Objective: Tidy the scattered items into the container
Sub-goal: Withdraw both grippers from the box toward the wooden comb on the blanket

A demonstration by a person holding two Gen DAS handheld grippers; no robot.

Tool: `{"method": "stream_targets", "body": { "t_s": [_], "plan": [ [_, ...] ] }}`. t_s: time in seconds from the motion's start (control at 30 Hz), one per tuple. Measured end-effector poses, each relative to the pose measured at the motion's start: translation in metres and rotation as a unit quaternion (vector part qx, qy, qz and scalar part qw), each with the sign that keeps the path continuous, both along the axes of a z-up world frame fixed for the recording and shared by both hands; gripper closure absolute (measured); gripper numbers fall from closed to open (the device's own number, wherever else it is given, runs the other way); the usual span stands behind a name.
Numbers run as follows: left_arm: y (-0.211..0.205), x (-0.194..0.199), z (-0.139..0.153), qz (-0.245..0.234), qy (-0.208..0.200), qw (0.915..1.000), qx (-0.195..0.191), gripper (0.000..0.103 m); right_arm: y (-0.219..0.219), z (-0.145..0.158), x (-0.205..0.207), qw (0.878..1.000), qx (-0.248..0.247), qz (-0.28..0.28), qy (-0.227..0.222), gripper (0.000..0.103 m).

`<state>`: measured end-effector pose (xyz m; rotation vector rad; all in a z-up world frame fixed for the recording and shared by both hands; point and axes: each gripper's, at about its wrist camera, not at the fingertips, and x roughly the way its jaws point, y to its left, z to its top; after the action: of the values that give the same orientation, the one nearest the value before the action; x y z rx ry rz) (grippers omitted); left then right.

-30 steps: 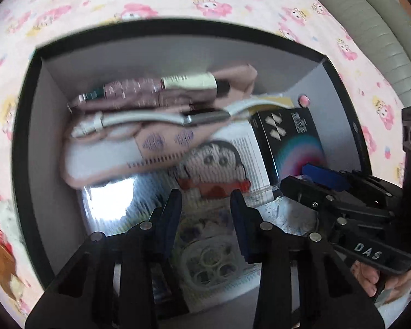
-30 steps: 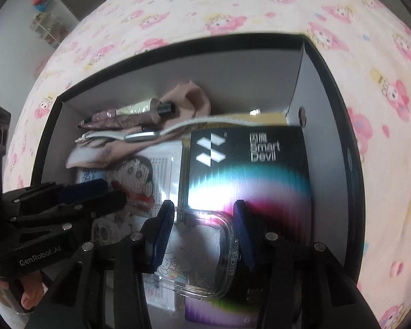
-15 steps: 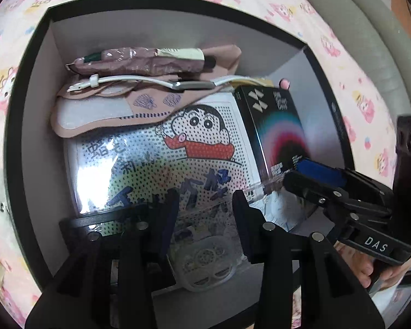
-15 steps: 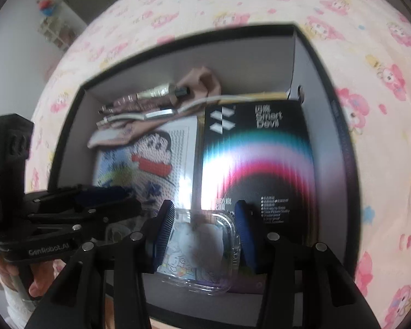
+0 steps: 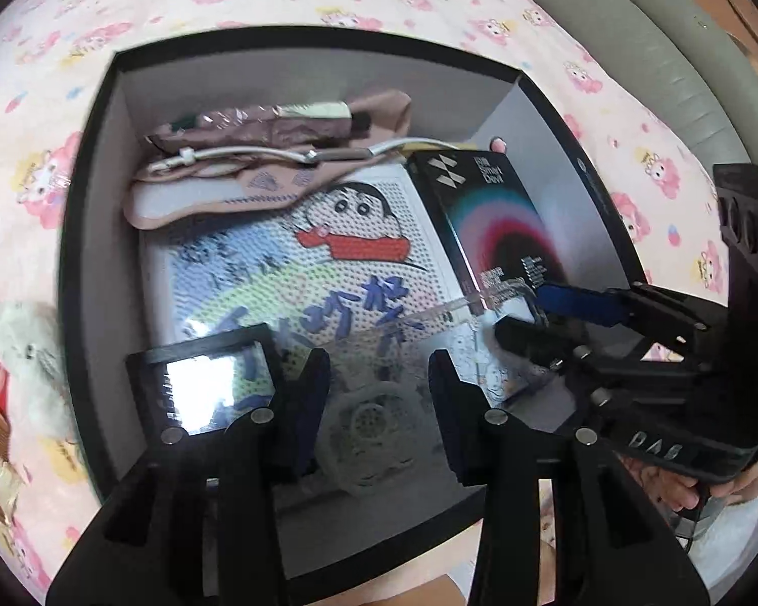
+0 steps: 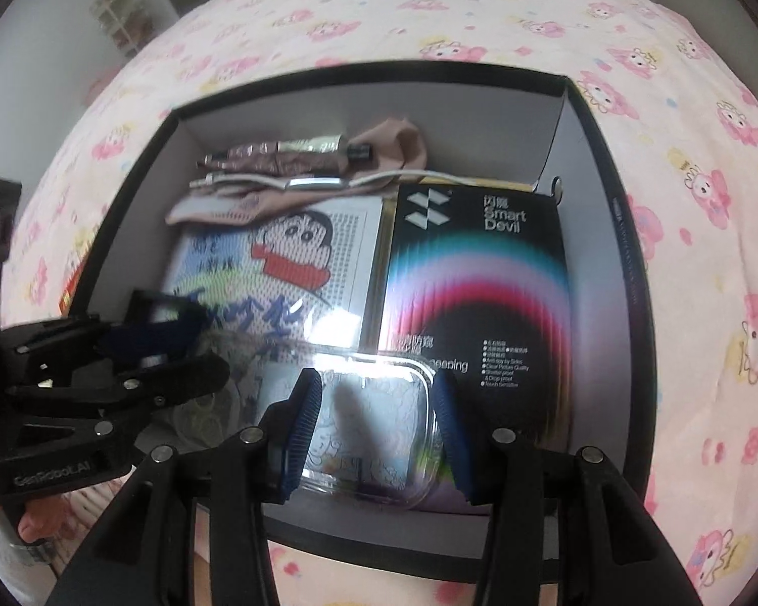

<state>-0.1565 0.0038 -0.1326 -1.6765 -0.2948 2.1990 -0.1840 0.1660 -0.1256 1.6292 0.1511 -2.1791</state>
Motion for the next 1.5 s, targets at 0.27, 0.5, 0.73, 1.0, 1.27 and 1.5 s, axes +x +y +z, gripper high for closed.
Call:
{"method": "stream_targets", "body": {
  "t_s": [0.27,0.5,0.73,1.0,1.27,1.5],
  "plan": [
    [0.009,0.002,-0.005,-0.018,0.001,0.9998,-0.004,0.06,0.0,-0.005,0.002,1.0,0.005,-0.003,-0.001,0.06],
    [0.005,0.011,-0.004,0.015,0.011,0.9997,0.014,0.055,0.01,0.009,0.002,0.999,-0.02,-0.046,0.022,0.061],
    [0.015,0.03,0.036,0.035,0.079,0.9962,0.004,0.049,0.018,0.052,0.026,0.988,-0.05,-0.08,0.123,0.06],
    [-0.008,0.071,0.074,0.066,0.115,0.9912,0.004,0.051,-0.005,0.08,0.062,0.983,-0.051,-0.082,0.158,0.061],
    [-0.063,0.107,0.092,0.099,0.121,0.9874,-0.024,0.051,-0.051,0.096,0.09,0.984,-0.076,-0.033,0.155,0.061],
    [-0.138,0.14,0.099,0.158,0.109,0.9808,-0.036,0.051,-0.124,0.096,0.112,0.985,-0.098,0.043,0.136,0.062]
  ]
}}
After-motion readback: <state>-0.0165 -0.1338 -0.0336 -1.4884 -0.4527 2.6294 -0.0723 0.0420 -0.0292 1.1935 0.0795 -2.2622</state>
